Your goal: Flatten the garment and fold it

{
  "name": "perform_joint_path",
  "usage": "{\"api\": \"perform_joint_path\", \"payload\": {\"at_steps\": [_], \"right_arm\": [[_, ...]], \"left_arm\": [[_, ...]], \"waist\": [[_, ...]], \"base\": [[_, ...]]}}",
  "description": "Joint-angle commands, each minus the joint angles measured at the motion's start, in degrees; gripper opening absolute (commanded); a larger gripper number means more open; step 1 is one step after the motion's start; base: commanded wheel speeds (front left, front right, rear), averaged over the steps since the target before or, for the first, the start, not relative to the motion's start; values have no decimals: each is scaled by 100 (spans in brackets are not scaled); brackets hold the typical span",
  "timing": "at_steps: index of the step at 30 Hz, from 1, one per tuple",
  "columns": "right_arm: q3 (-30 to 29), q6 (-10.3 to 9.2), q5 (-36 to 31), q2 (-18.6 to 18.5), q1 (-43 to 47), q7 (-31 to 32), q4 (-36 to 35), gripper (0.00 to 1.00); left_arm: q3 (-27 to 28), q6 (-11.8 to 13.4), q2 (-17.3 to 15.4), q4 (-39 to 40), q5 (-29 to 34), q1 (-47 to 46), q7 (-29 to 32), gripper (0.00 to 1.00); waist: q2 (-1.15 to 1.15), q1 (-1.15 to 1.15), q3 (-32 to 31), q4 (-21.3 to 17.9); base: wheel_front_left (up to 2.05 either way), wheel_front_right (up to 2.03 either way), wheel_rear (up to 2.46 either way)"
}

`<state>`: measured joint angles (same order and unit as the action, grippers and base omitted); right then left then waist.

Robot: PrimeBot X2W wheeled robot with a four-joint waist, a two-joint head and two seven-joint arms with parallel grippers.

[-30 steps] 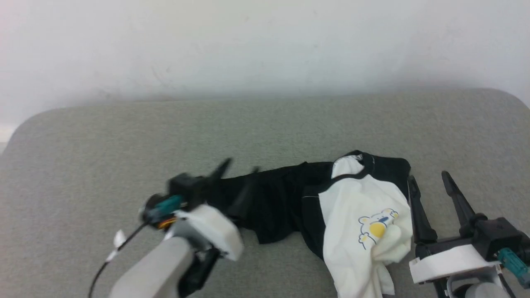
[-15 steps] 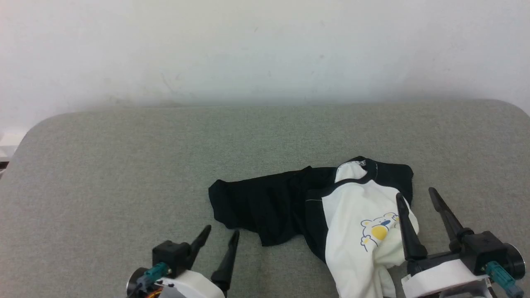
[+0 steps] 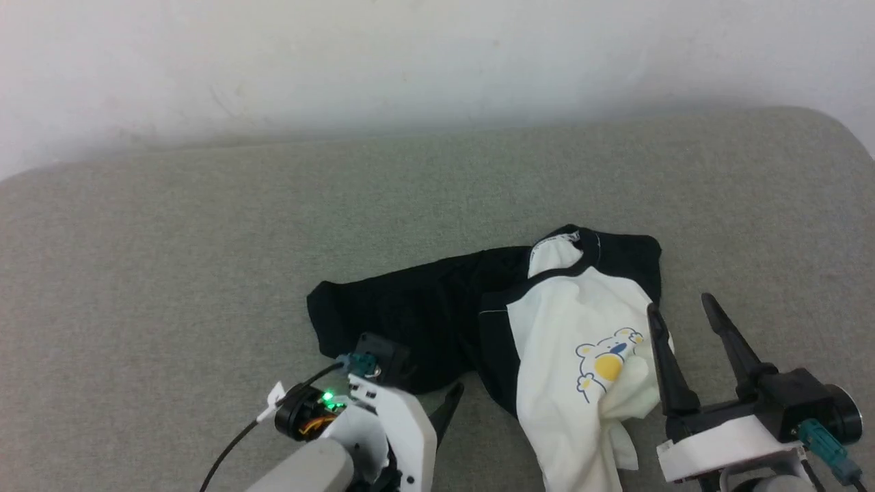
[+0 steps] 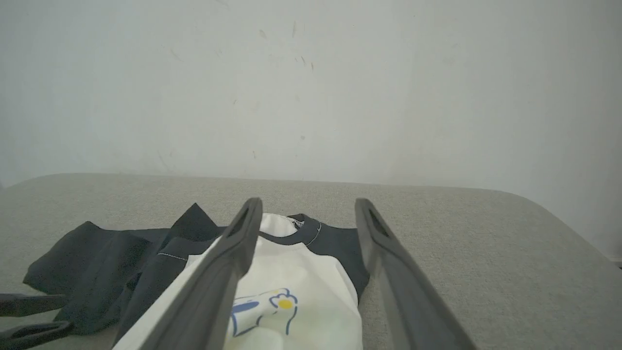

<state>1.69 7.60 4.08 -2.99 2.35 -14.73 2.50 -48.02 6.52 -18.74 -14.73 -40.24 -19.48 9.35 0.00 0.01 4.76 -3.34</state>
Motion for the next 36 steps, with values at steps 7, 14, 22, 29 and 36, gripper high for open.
{"api": "perform_joint_path", "payload": {"at_steps": [7, 14, 22, 29, 36], "right_arm": [[47, -11, 24, 12, -214, -27, -84, 100], [-22, -11, 31, 12, -211, -27, -39, 100], [-91, -11, -58, 12, -75, -27, 137, 100], [-128, -11, -151, 12, 57, -27, 376, 100], [-112, -11, -202, 12, 47, -27, 752, 100]], "left_arm": [[-295, 215, -6, -846, 544, -661, 383, 100], [-180, 58, 30, -1081, 344, -623, 145, 0], [853, 514, -252, -322, 130, -234, -1696, 0], [1544, 1185, -896, 155, -111, 553, -1942, 0], [1345, 1239, -964, 53, -278, 1091, -1544, 100]], "waist": [[0, -1, 476, -304], [0, -1, 473, -195], [0, -1, -19, 265], [0, -1, -286, 688], [0, -1, -295, 989]], "base": [[0, 0, 0], [0, 0, 0], [0, 0, 0], [0, 0, 0], [0, 0, 0]]}}
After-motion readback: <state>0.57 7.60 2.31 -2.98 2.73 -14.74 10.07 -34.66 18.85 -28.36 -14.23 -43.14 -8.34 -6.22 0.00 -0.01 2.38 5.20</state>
